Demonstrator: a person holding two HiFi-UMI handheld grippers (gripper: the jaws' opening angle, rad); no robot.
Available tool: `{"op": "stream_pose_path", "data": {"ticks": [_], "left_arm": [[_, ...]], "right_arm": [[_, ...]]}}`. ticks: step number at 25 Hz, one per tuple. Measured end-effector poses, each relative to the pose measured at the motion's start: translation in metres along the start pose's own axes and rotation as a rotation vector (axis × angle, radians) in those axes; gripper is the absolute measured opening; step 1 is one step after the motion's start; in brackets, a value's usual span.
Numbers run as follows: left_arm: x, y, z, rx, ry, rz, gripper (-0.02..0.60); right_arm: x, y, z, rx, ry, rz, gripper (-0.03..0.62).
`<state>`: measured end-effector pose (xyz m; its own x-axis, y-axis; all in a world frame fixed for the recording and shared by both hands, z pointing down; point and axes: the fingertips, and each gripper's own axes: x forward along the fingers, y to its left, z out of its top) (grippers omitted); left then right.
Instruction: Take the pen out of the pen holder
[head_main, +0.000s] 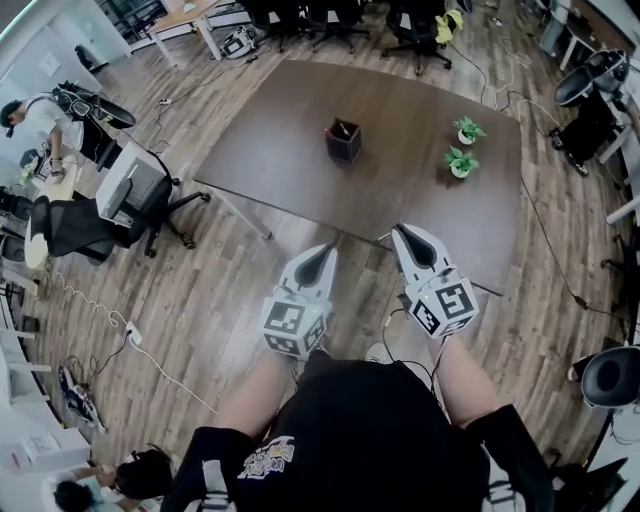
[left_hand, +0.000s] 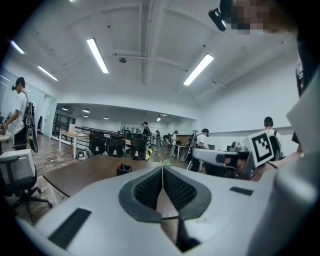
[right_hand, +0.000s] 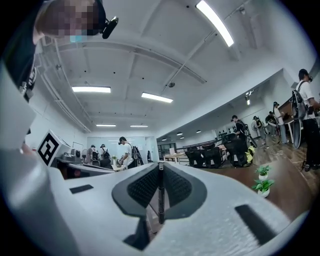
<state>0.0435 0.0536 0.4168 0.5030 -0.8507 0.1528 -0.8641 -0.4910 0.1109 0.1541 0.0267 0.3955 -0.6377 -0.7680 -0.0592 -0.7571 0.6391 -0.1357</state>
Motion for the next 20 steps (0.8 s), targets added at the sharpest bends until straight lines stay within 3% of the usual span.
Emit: {"op": "stream_pose_path", "data": {"ticks": [9, 20], "left_arm": [[-0.005, -0.015, -0.009, -0.021, -0.013, 0.043, 0.011], [-0.006, -0.03, -0.01, -0.023, -0.021, 0.033, 0.011]], "right_arm": [[-0.015, -0.003, -0.003, -0.003, 0.001, 0.035, 0.031], [-0.032, -0.008, 0.001, -0.007, -0.005, 0.018, 0.031]]}}
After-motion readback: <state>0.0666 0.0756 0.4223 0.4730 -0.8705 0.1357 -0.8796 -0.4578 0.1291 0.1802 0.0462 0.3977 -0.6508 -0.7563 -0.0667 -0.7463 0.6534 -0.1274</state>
